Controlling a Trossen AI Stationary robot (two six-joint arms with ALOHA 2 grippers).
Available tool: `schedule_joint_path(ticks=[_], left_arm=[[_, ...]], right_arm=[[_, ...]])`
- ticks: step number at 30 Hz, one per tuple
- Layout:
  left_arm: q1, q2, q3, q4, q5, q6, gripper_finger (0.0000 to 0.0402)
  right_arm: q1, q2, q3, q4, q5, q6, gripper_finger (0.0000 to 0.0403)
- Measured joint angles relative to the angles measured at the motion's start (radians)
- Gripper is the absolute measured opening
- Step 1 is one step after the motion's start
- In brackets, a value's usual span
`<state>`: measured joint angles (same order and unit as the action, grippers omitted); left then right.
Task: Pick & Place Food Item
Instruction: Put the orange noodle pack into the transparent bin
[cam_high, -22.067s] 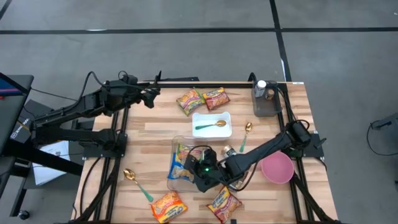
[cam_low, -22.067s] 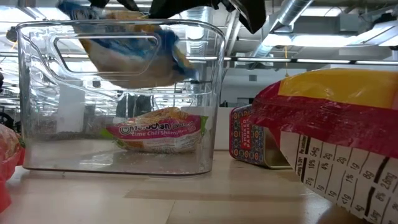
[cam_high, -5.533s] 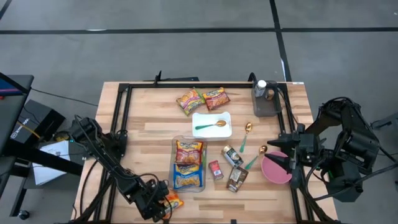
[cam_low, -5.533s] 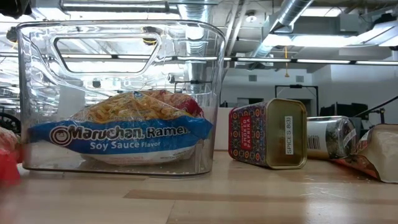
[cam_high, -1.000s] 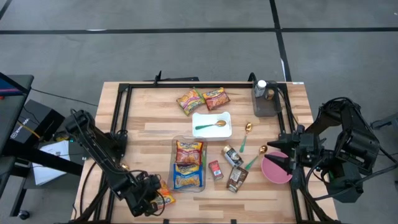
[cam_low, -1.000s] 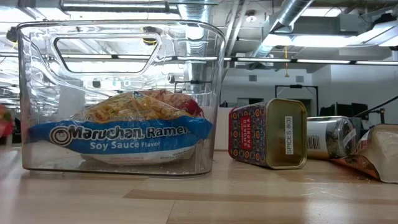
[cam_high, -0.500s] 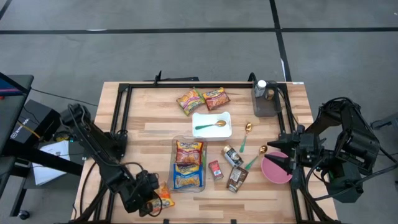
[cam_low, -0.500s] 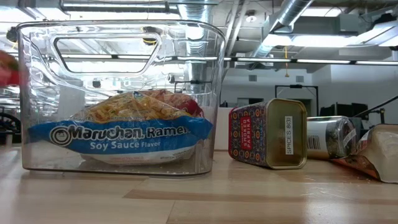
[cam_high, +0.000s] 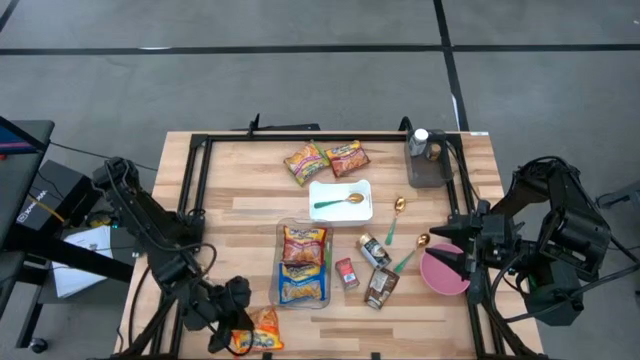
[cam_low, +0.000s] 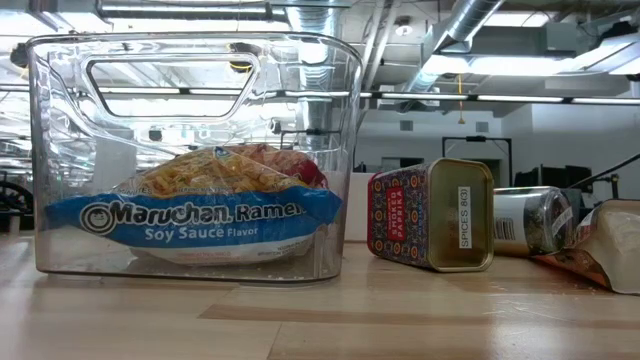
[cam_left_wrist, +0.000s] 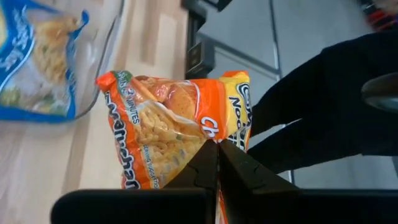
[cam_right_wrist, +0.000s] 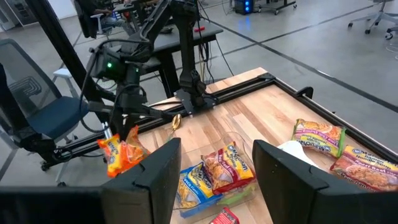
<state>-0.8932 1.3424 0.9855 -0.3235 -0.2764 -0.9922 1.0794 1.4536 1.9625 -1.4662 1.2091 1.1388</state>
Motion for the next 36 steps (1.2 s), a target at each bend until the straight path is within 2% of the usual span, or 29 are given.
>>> schedule_joint_path(ticks=[11,26,36], left_arm=[[0.116,-0.002,0.0,0.131,0.005,0.175,0.0],[0.381,-0.002,0.0,0.133,0.206,0.392,0.0],[0.477,-0.001,0.0,0.133,0.285,0.52,0.0]], right_arm=[[0.0,0.0,0.0,0.0,0.0,-0.014,0.0193],[0.0,0.0,0.0,0.001,0.0,-0.024,0.0193],[0.0,0.0,0.0,-0.007,0.0,-0.024,0.0193]])
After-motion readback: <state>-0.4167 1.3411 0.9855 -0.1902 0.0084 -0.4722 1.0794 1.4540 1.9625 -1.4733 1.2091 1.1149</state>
